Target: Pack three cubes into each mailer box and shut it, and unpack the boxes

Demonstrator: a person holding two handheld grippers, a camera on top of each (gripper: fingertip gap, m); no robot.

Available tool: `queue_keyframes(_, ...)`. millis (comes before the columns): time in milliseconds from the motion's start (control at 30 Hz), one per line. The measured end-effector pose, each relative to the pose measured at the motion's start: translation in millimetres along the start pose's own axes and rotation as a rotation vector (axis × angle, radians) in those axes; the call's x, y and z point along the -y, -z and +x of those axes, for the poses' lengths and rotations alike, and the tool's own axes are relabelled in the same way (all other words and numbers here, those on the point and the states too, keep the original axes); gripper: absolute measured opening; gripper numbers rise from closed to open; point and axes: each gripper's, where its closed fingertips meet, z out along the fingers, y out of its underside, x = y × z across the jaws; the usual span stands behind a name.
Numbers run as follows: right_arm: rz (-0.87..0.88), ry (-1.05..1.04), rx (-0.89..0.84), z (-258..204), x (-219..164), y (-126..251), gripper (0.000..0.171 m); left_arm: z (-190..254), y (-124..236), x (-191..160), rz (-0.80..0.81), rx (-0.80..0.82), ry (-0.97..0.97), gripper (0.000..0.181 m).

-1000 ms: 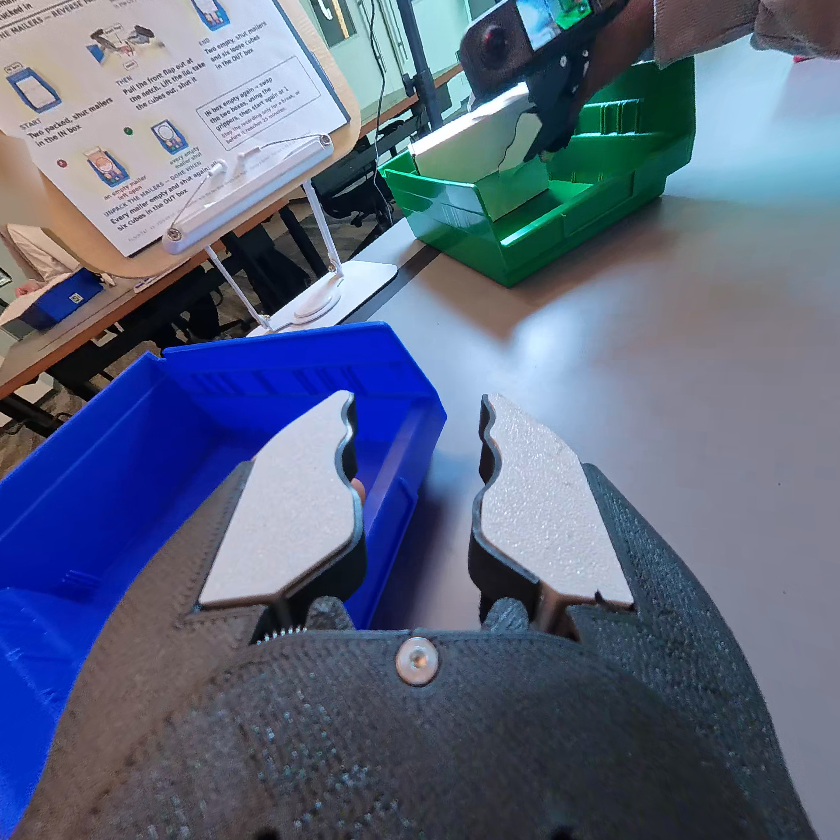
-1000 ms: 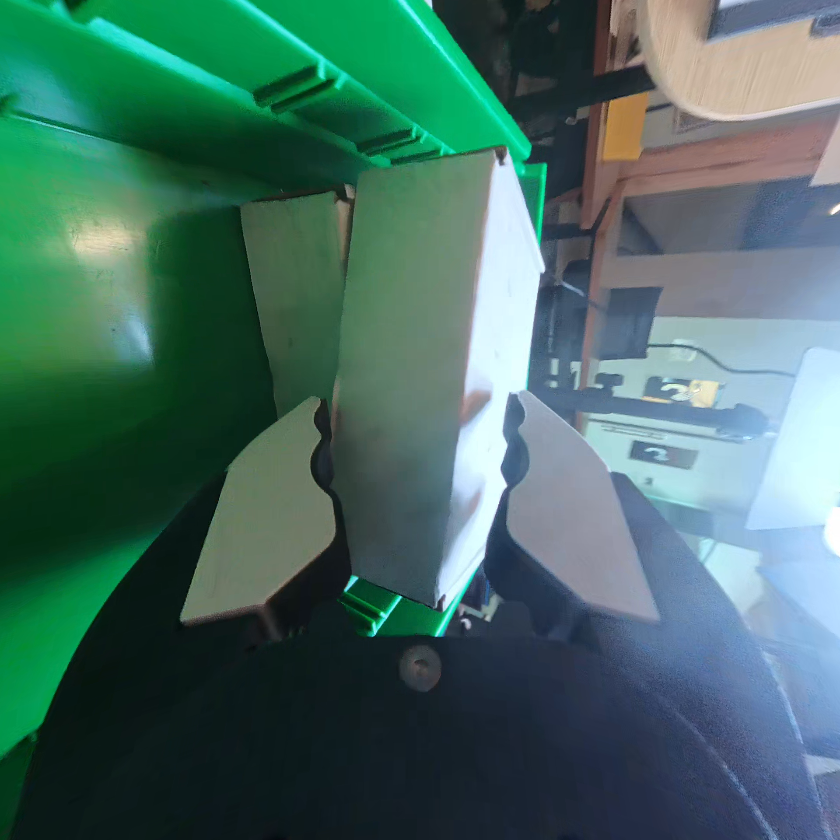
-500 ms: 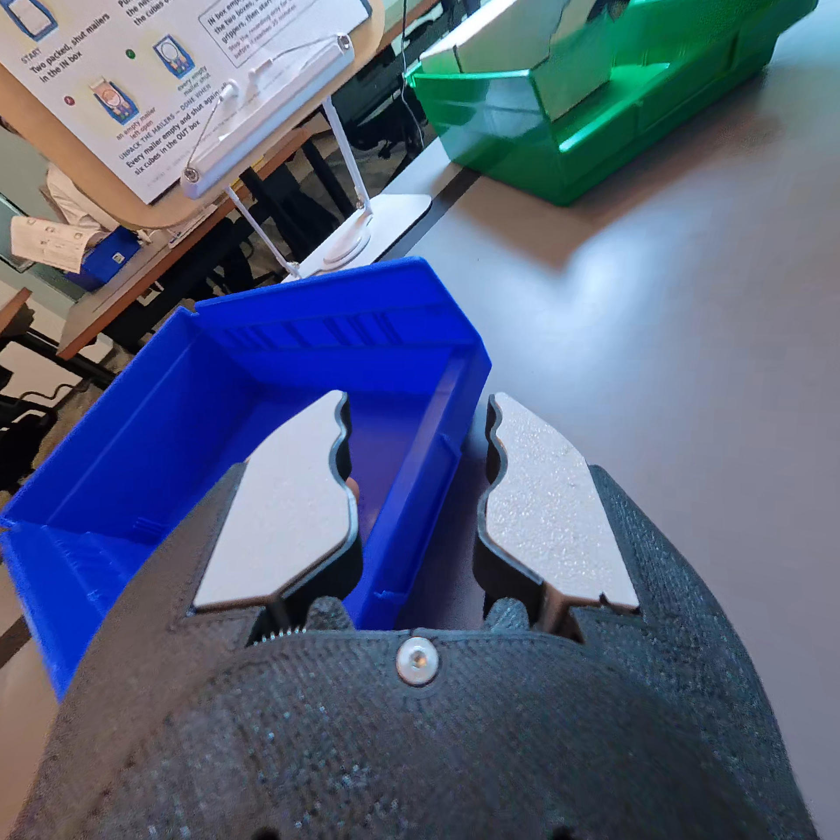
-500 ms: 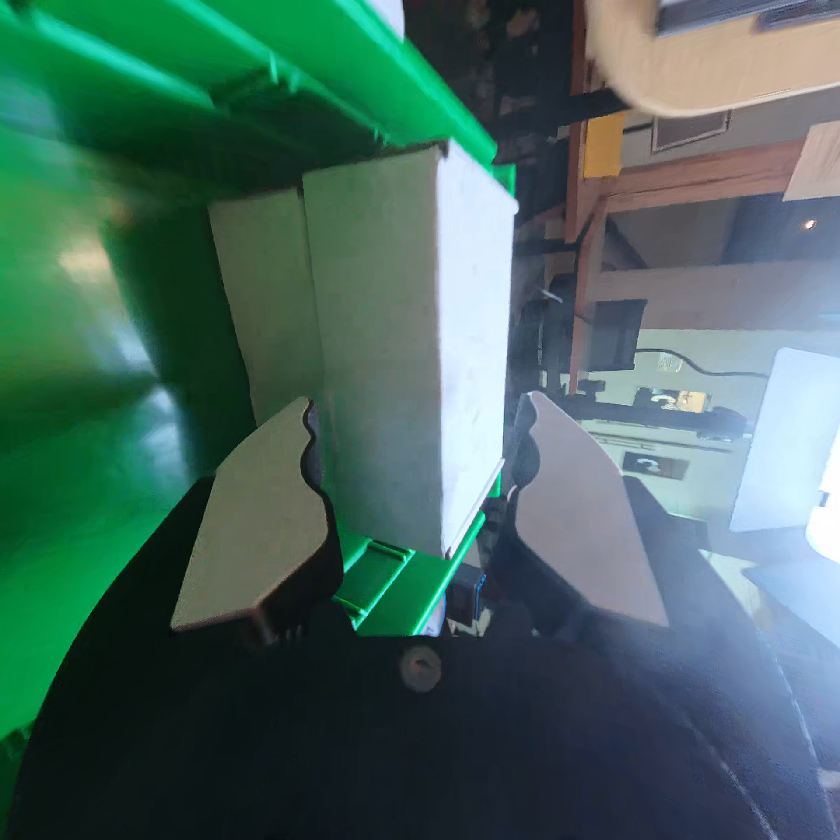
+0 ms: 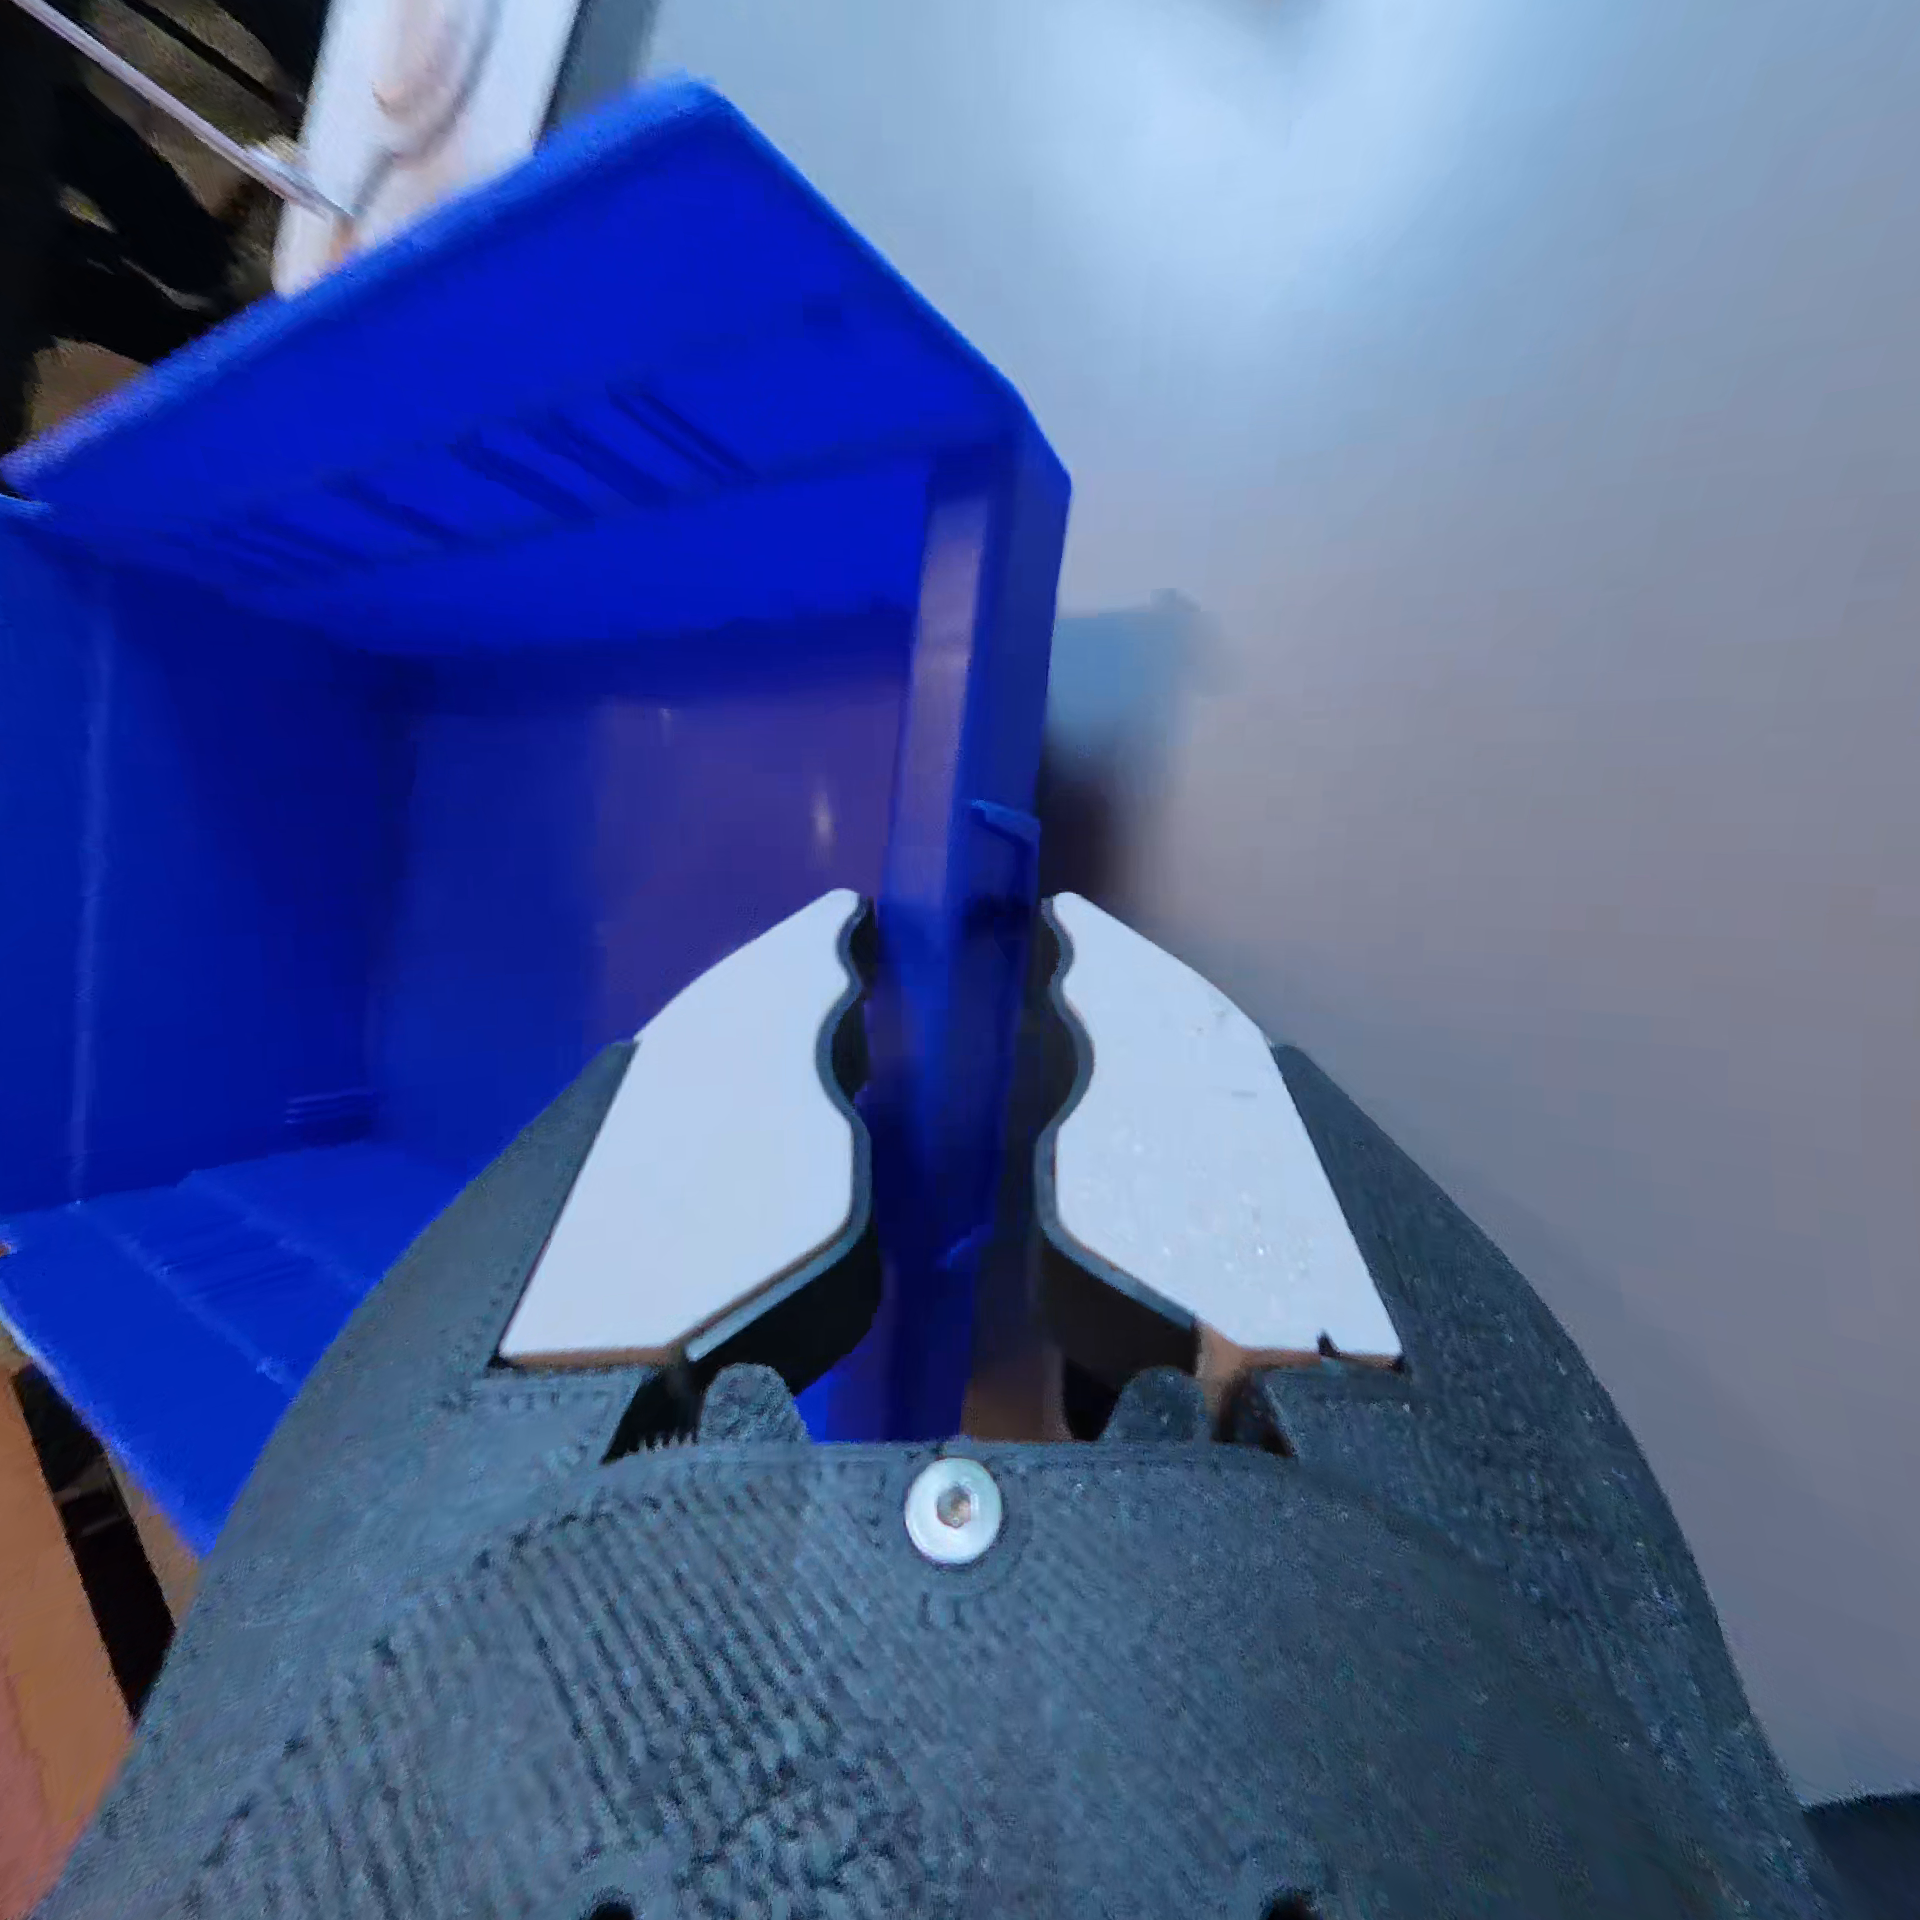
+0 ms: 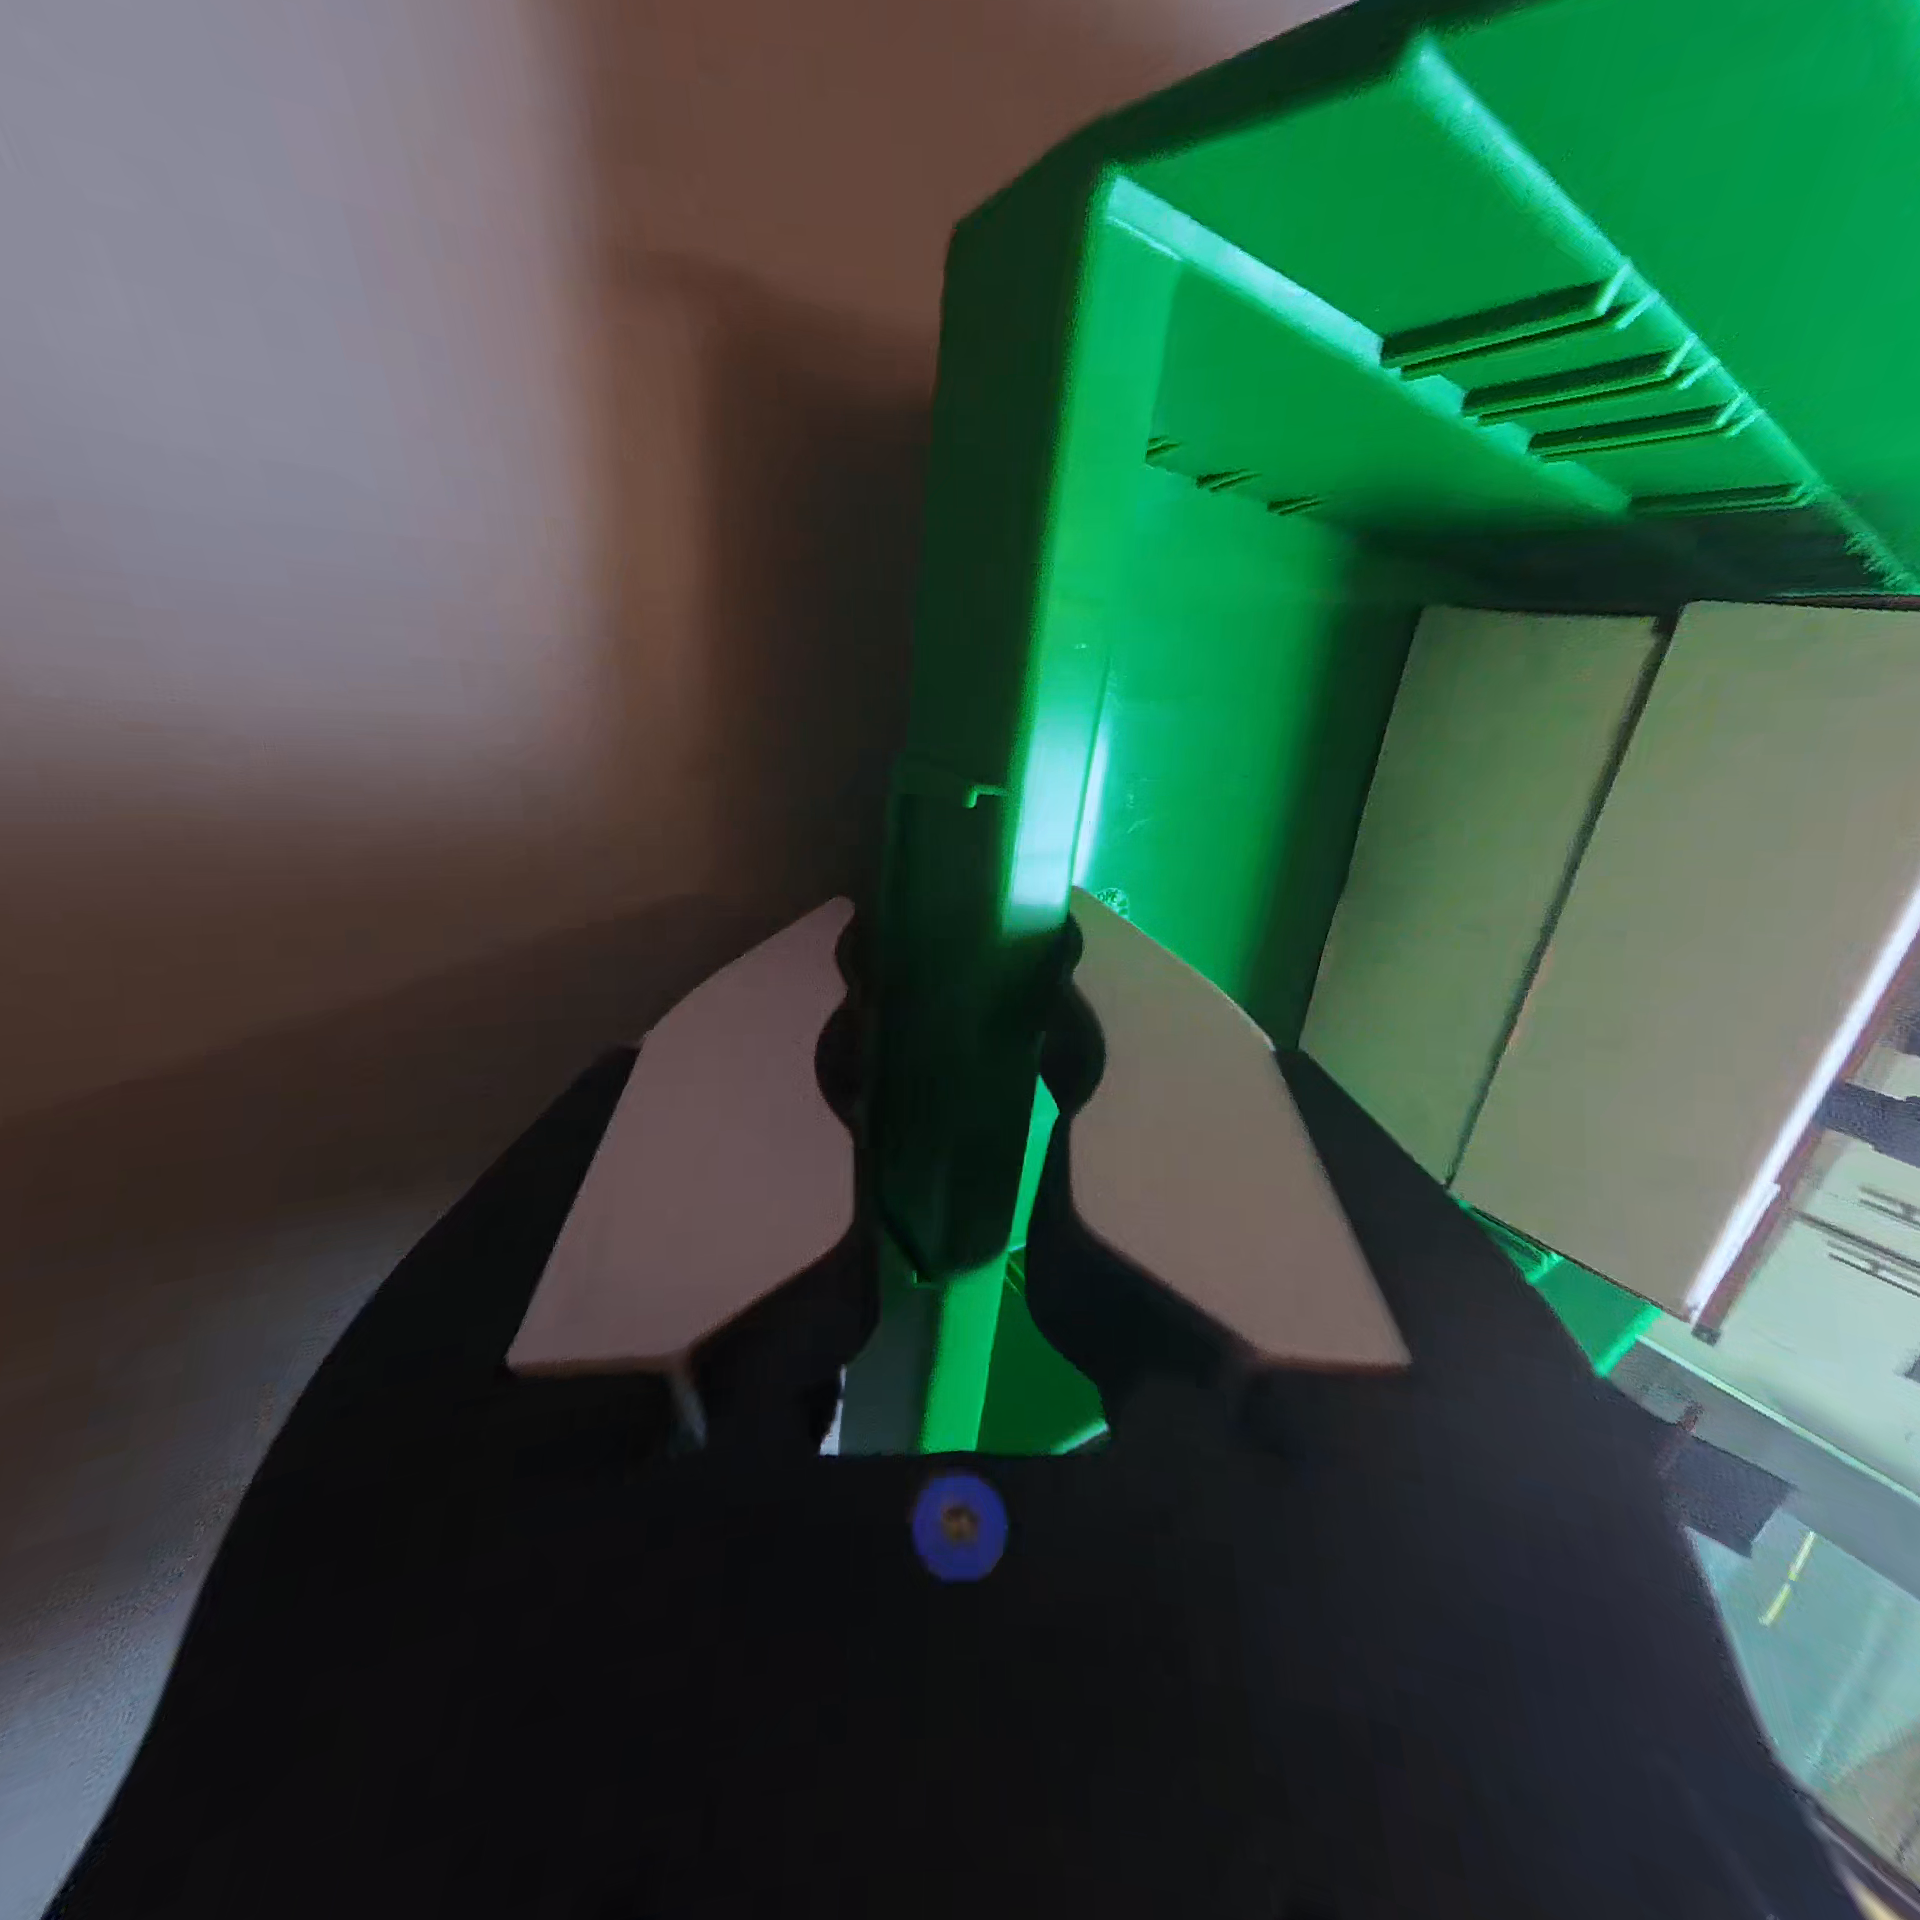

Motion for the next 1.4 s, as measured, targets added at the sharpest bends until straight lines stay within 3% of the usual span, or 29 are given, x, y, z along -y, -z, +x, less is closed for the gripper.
queue_keyframes(67,0.022,-0.003,0.0,-6,0,4,0.029,-2,-7,-9,-0.048,0.021,-0.041,0.031)
queue_keyframes(233,0.086,0.1,-0.082,-39,3,27,0.03,4,-11,4,0.009,0.035,-0.108,0.03)
queue_keyframes(467,0.248,0.182,-0.055,-117,24,78,0.03,53,-18,68,0.178,-0.061,-0.336,0.031)
queue_keyframes(567,0.325,0.075,-0.015,-146,32,105,0.034,54,-27,89,0.29,-0.013,-0.476,0.032)
queue_keyframes(733,0.743,-0.259,0.154,-169,49,200,0.038,43,-3,101,0.41,0.027,-0.259,0.037)
queue_keyframes(833,0.928,-0.603,0.041,-129,17,239,0.039,61,36,121,0.533,-0.096,0.042,0.039)
queue_keyframes(933,0.831,-0.886,-0.215,-93,-52,226,0.048,101,70,143,0.603,-0.278,0.347,0.045)
queue_keyframes(1000,0.686,-0.967,-0.204,-98,-81,199,0.065,130,80,157,0.623,-0.336,0.491,0.05)
queue_keyframes(1100,0.625,-1.039,-0.119,-107,-86,166,0.068,144,74,171,0.651,-0.22,0.599,0.055)
queue_keyframes(1167,0.605,-1.046,-0.06,-110,-75,150,0.072,160,55,174,0.571,-0.22,0.6,0.058)
queue_keyframes(1233,0.522,-1.024,-0.173,-97,-86,140,0.069,168,41,175,0.54,-0.226,0.629,0.061)
queue_keyframes(1300,0.469,-1.025,-0.214,-89,-97,134,0.063,179,38,183,0.557,-0.352,0.71,0.059)
queue_keyframes(1400,0.489,-1.063,-0.199,-77,-109,132,0.054,190,50,190,0.582,-0.532,0.736,0.074)
